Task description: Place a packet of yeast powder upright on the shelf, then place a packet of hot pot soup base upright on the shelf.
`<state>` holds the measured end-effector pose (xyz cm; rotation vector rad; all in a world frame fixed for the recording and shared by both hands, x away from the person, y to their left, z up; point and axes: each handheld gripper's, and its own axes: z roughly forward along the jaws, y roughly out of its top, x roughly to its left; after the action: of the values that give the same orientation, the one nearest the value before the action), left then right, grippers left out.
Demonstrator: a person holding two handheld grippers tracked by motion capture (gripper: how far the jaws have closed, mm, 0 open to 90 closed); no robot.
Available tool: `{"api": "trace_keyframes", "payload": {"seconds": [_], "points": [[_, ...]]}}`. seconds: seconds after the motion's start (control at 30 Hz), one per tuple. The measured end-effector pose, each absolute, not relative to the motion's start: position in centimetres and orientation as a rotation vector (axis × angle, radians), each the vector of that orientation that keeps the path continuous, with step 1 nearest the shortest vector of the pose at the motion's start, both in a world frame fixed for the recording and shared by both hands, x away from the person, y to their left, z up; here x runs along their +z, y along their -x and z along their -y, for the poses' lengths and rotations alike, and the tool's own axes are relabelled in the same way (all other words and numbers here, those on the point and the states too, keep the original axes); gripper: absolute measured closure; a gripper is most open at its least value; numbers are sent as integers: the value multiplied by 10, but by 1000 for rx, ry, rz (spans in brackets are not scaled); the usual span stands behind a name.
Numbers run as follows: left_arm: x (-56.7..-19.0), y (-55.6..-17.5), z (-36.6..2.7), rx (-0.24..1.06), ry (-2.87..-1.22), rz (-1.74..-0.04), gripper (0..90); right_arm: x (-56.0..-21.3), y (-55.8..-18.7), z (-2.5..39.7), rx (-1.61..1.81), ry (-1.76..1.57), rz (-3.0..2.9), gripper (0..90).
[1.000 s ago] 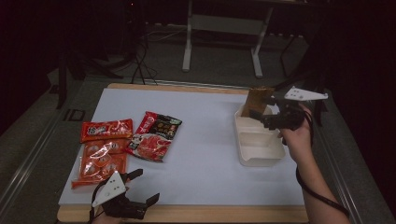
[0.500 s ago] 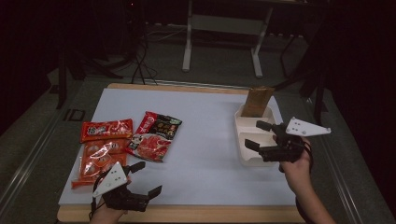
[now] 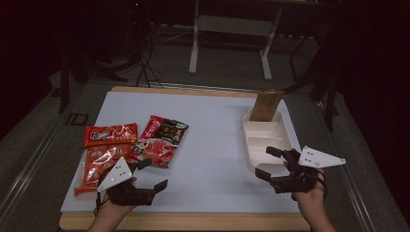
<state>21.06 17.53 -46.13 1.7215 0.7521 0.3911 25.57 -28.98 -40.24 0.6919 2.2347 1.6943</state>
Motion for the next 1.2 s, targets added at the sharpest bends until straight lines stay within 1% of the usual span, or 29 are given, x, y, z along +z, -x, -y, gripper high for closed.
{"api": "trace_keyframes", "payload": {"seconds": [0.27,0.3,0.33,0.4,0.43,0.47,0.53,0.57,0.63,0.7,0.73,0.8,0.93,1.03,1.07,1.1,1.2], "points": [[-455,-222,-176,429,-1722,-742,151,-409,-250,295,1751,-702,-2210,152],[-451,-228,-176,452,-1730,-743,207,-409,-248,294,1712,-689,-2200,153],[-448,-232,-177,453,-1724,-735,283,-409,-247,293,1709,-681,-2196,153],[-445,-238,-177,466,-1745,-736,370,-408,-246,293,1717,-676,-2178,153],[-444,-241,-176,467,-1748,-727,446,-408,-246,293,1734,-674,-2174,153],[-443,-244,-175,472,-1756,-734,472,-408,-246,293,1751,-674,-2170,153],[-442,-252,-173,479,-1775,-762,488,-407,-247,294,1753,-679,-2154,153],[-443,-256,-173,469,-1772,-766,550,-407,-247,294,1757,-680,-2155,153],[-443,-264,-171,481,-1783,-791,565,-408,-247,295,1757,-685,-2149,153],[-444,-272,-169,480,-1785,-809,642,-410,-248,295,1758,-691,-2158,153],[-444,-277,-168,484,-1795,-818,643,-410,-248,294,1755,-690,-2158,153],[-444,-286,-165,502,-1812,-828,676,-411,-249,294,1751,-684,-2167,153],[-444,-305,-162,524,-1825,-864,701,-410,-248,293,1754,-683,-2163,153],[-444,-317,-160,538,-1838,-894,739,-410,-247,292,1759,-680,-2167,153],[-444,-321,-160,538,-1847,-898,780,-410,-247,292,1756,-677,-2167,153],[-444,-324,-159,561,-1857,-908,800,-410,-247,292,1757,-675,-2168,153],[-446,-337,-158,568,-1872,-949,877,-410,-247,293,1765,-676,-2165,153]]}}
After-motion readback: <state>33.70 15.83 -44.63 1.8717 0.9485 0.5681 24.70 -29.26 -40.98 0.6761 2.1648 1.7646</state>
